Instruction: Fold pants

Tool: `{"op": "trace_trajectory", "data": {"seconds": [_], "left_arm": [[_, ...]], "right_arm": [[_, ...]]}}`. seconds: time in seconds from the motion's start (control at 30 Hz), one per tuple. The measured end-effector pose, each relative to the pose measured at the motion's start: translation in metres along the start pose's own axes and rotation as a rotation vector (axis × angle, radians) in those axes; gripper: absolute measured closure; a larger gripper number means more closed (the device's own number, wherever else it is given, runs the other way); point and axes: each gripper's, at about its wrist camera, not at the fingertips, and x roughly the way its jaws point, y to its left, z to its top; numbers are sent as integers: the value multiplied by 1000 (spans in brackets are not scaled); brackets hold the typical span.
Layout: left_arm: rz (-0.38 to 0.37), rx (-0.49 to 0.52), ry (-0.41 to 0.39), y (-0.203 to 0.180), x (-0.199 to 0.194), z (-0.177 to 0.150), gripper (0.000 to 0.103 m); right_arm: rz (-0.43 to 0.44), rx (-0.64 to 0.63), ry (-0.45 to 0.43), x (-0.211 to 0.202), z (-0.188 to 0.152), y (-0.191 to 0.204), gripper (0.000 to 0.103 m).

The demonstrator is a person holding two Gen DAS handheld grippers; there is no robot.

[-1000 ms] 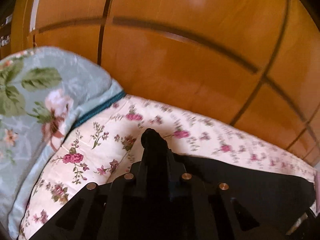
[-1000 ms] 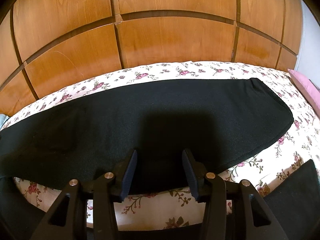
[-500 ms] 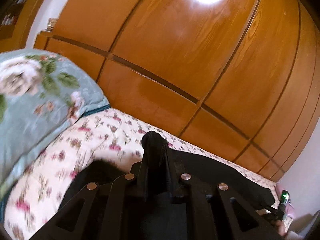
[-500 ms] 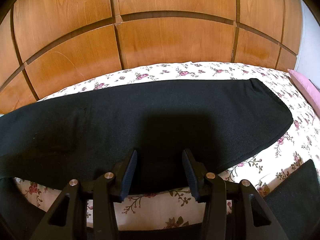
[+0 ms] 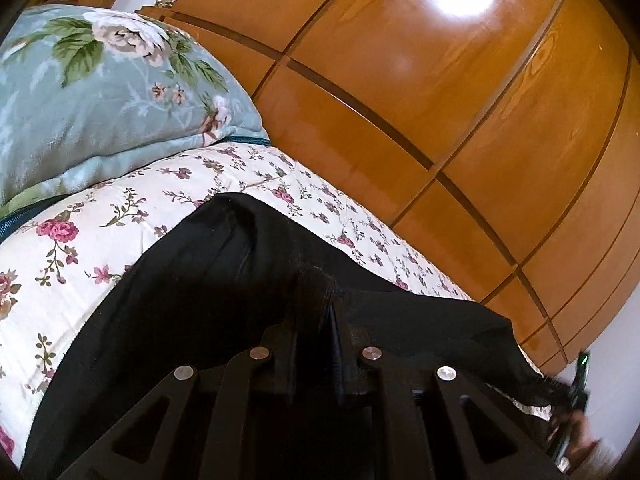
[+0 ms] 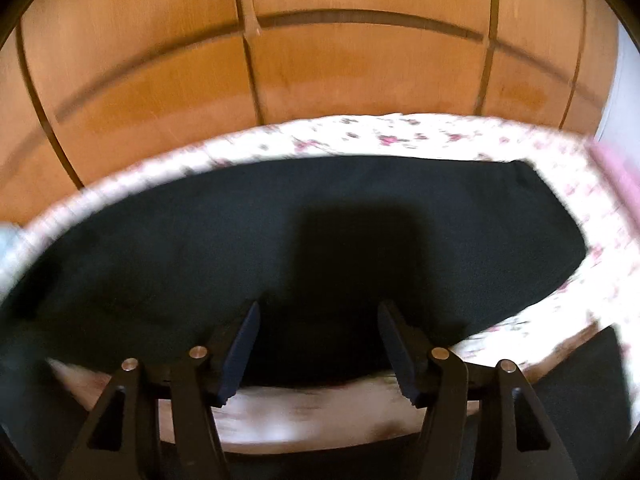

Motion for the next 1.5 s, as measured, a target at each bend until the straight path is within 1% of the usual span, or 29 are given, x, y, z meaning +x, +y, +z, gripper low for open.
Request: {"op": "trace_trajectory", "data": {"seconds": [0.07, 0.13, 0.17, 0.2, 0.23, 0.3, 0.37, 0.47, 0.5, 0.53, 0.57, 0.6, 0.63, 0.7, 0.73, 0.8, 0.83, 0.87, 0.9, 0.93, 1.07, 1.13, 1.23, 1.3, 1.37, 1.43, 1.47, 1.5], "left_arm": [[-6, -4, -4, 1, 0, 1, 90], [-15, -13, -6, 3, -1, 0, 90], [-19, -15, -8, 4, -1, 0, 90], [-23, -17, -9, 4, -2, -1, 90], [-25, -17, -9, 5, 0, 0, 90], [-29, -21, -8, 5, -1, -1, 90], [-35, -28, -6, 6, -1, -1, 90], [-43, -34, -5, 7, -1, -1, 90], [-48, -39, -3, 7, 0, -1, 90], [-52, -43, -1, 8, 0, -1, 90], [-56, -47, 0, 9, 0, -1, 90], [-59, -50, 1, 10, 1, -1, 90], [-62, -53, 4, 10, 1, -1, 90], [-57, -62, 17, 10, 2, 3, 90], [-66, -72, 7, 9, -1, 7, 90], [-103, -116, -53, 10, -13, 15, 90], [-139, -157, -97, 11, -22, 22, 90], [-167, -187, -127, 11, -29, 28, 90], [-194, -210, -152, 10, -35, 34, 90], [-222, -222, -181, 8, -43, 42, 90], [-283, -210, -250, 1, -71, 54, 90], [-303, -220, -270, 4, -83, 53, 90], [-330, -269, -271, 21, -99, 43, 90], [-315, -279, -259, 30, -104, 32, 90], [-280, -284, -235, 41, -109, 16, 90], [-251, -313, -206, 54, -109, 1, 90], [-235, -327, -193, 61, -109, -7, 90], [-207, -331, -177, 67, -108, -16, 90]], "right_arm": [[124, 75, 1, -9, 16, 13, 36], [218, 128, 23, -12, 33, 31, 26], [272, 161, 47, -9, 43, 42, 25], [302, 183, 68, -6, 50, 51, 25], [324, 199, 92, -1, 59, 63, 25], [335, 227, 166, 17, 75, 86, 25], [342, 286, 205, 33, 83, 98, 25], [303, 381, 257, 51, 77, 106, 27], [296, 410, 274, 58, 74, 107, 31], [290, 425, 286, 63, 73, 108, 41], [285, 430, 294, 66, 69, 109, 49], [280, 431, 299, 69, 67, 109, 68], [283, 429, 303, 70, 64, 108, 83], [309, 414, 301, 67, 57, 103, 87], [319, 406, 292, 63, 55, 103, 89], [371, 392, 260, 45, 50, 97, 90], [403, 380, 235, 34, 49, 93, 90], [444, 364, 205, 17, 45, 89, 90], [465, 355, 192, 8, 42, 87, 90], [490, 343, 174, -5, 38, 83, 90], [621, 311, 84, -60, 11, 67, 90], [680, 284, 38, -86, -10, 61, 90], [722, 223, -8, -112, -44, 57, 90], [725, 166, -42, -128, -71, 56, 90], [709, 110, -73, -137, -101, 56, 90], [693, 96, -75, -138, -127, 54, 90], [688, 110, -65, -132, -144, 52, 90], [683, 120, -54, -128, -152, 51, 90]]}}
